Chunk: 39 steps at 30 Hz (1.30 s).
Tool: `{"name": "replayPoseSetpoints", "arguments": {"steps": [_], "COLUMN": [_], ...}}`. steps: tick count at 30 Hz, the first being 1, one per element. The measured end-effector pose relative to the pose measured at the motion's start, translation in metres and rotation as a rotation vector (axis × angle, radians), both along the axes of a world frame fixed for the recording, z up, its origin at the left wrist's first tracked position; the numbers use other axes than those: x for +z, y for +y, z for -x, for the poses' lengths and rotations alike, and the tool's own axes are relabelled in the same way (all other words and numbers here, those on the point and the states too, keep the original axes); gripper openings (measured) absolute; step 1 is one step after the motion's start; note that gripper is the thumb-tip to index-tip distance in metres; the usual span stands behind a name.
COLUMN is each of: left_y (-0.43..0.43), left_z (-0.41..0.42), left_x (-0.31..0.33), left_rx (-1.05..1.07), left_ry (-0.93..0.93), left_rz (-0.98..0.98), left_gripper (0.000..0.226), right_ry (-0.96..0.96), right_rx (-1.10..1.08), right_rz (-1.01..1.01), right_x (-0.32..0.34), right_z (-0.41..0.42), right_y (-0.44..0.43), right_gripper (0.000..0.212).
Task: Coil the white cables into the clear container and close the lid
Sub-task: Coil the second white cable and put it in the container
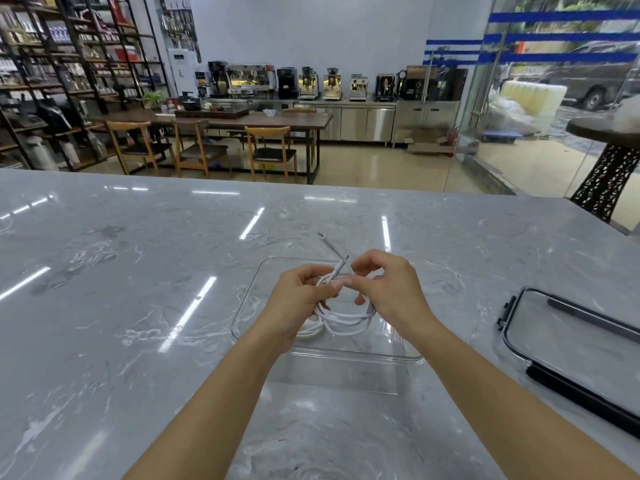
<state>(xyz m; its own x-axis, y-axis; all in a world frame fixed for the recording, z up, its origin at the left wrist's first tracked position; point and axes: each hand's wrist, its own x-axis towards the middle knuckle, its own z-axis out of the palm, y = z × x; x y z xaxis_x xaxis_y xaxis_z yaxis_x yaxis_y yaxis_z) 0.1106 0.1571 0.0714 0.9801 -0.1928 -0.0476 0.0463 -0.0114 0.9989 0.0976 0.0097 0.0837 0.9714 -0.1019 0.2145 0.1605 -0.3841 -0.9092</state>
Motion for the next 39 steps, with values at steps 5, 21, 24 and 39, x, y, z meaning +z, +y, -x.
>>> {"name": "replayPoseSetpoints", "arguments": {"steps": [5,21,24,39], "left_y": [0.006,-0.027,-0.032,-0.037], "left_z": [-0.008,-0.057,-0.067,-0.07], "left_x": [0.0,-0.01,-0.014,-0.045], "left_rx": [-0.042,-0.135,-0.076,-0.272], "left_ry": [0.096,-0.035,-0.076,-0.179], "left_rz": [-0.024,-0.502,-0.544,-1.09], "left_gripper": [0.026,0.023,0.02,0.032], "right_ry": [0.134,0.261,0.308,0.434], "right_rx": [0.026,-0.076,-0.074,0.014], "right_rz": [-0.018,0.758,0.742,1.006], "right_x": [-0.009,-0.023,-0.032,-0.041], "right_z": [-0.004,-0.038,-0.047,-0.054], "right_y": [-0.008,-0.011,-0.009,-0.011], "right_gripper": [0.013,0.015,0.037,0.017]}}
